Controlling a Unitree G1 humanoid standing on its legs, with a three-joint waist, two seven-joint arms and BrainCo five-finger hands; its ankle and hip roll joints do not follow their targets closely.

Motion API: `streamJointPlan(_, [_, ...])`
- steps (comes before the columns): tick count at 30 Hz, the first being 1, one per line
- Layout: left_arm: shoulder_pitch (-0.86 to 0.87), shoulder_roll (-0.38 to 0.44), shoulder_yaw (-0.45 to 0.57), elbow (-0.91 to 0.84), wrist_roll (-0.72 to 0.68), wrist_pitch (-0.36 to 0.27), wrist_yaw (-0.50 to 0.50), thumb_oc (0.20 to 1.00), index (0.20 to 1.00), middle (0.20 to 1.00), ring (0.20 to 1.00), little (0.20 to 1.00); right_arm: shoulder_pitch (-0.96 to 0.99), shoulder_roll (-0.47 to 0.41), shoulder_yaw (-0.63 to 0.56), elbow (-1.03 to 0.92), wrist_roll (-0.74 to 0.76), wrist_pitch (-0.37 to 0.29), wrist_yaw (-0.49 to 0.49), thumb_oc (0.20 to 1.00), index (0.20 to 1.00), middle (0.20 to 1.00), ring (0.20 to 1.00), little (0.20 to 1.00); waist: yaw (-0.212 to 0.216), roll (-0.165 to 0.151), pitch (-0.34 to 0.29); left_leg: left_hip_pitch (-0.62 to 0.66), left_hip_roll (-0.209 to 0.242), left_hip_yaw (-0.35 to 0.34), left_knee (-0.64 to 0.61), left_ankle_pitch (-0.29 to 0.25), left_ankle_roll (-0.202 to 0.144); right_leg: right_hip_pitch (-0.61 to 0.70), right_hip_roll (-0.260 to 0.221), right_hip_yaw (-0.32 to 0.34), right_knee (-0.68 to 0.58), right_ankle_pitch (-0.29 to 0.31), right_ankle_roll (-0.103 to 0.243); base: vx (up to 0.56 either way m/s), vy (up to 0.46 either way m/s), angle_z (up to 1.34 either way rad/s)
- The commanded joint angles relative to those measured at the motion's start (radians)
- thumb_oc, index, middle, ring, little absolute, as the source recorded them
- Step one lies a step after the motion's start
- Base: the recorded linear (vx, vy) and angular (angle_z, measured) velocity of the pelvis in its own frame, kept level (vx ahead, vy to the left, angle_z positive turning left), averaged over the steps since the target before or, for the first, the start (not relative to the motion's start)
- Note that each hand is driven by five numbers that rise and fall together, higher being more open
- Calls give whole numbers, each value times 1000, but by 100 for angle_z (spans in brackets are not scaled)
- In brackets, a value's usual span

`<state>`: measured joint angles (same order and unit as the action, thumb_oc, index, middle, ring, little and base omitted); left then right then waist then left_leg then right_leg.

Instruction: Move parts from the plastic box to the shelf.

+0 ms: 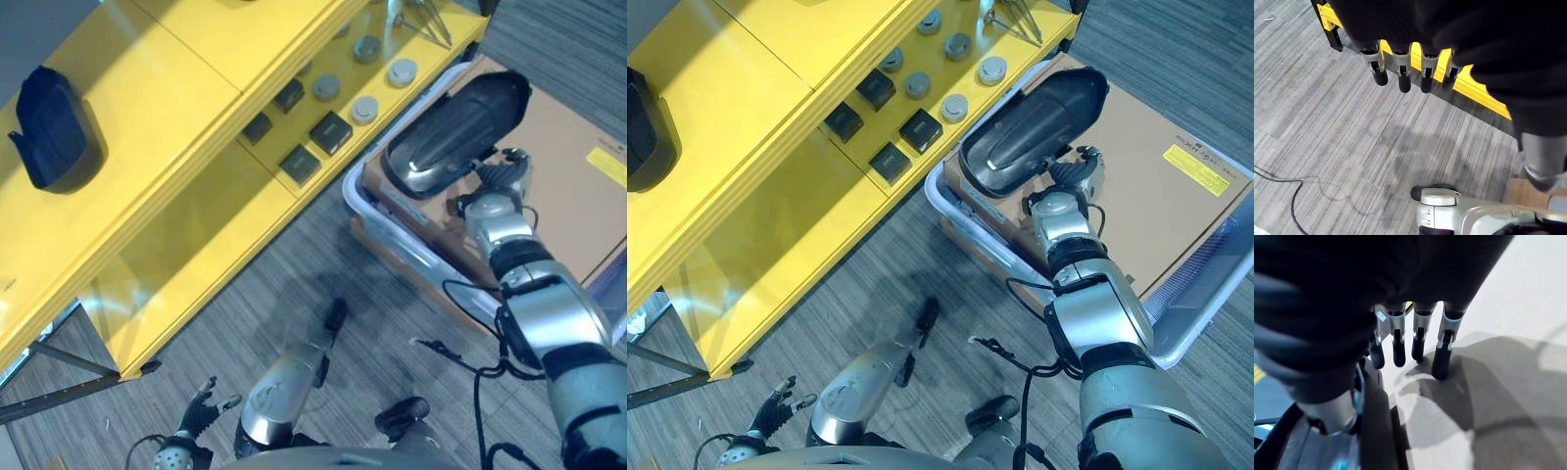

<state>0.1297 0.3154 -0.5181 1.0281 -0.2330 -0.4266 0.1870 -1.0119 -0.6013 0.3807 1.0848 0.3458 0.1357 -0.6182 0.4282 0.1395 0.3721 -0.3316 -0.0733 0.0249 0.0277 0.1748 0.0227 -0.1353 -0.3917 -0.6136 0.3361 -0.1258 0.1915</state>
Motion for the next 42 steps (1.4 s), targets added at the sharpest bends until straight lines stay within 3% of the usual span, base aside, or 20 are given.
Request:
streamJointPlan(1, [-24, 44, -44, -22, -4, -28, 7, 1000, 1000, 1000, 1000, 1000, 16, -33, 44, 44, -22, 28, -5, 200, 200, 200, 200, 200, 13, 1, 24, -41, 53, 42, 32, -76, -40, -79, -27, 97, -51, 104, -8, -41, -46, -2])
streamJointPlan(9, [-27, 65, -45, -40, -1, -49, 24, 1000, 1000, 1000, 1000, 1000, 134, -111, -10, 68, 11, -22, -27, 200, 200, 200, 200, 200, -33, -19, 19, -22, 78, 82, 16, -78, -45, -85, -13, 114, -57, 114, 1, -34, -68, -1])
streamJointPlan(16, [-37, 93, -45, -62, -12, -59, 42, 1000, 1000, 1000, 1000, 1000, 287, -200, -100, 69, 30, -126, -10, 200, 200, 200, 200, 200, -94, -45, 8, 19, 112, 123, -5, -81, -56, -75, 21, 139, -88, 130, 15, -29, -90, -16])
streamJointPlan(23, [-55, 97, -35, -64, -51, -39, 41, 1000, 1000, 1000, 1000, 1000, 370, -258, -160, 12, 29, -172, 34, 200, 200, 200, 200, 200, -141, -61, -6, 48, 135, 152, -21, -81, -66, -70, 40, 160, -107, 133, 22, -9, -28, -32])
streamJointPlan(26, [-57, 85, 3, -42, -51, -25, 49, 1000, 1000, 1000, 1000, 1000, 401, -257, -184, -148, 26, -139, 22, 200, 200, 200, 200, 200, -164, -68, -5, 55, 150, 175, -29, -77, -72, -78, 38, 167, -104, 134, 21, -37, 58, -20])
streamJointPlan(36, [-95, 58, 15, 1, -64, -39, 45, 1000, 1000, 1000, 1000, 1000, 274, -211, -137, -201, 46, -212, 85, 200, 200, 200, 200, 200, -147, -55, 8, 46, 146, 170, -45, -67, -74, -98, 11, 156, -85, 136, 15, -18, 48, -2])
streamJointPlan(42, [-111, 39, 0, -2, -66, -25, 37, 1000, 1000, 1000, 1000, 1000, 139, -184, -87, -236, 2, -165, 94, 200, 200, 200, 200, 200, -123, -42, 8, 39, 134, 156, -42, -70, -71, -106, -15, 141, -68, 132, 11, 8, 55, 13])
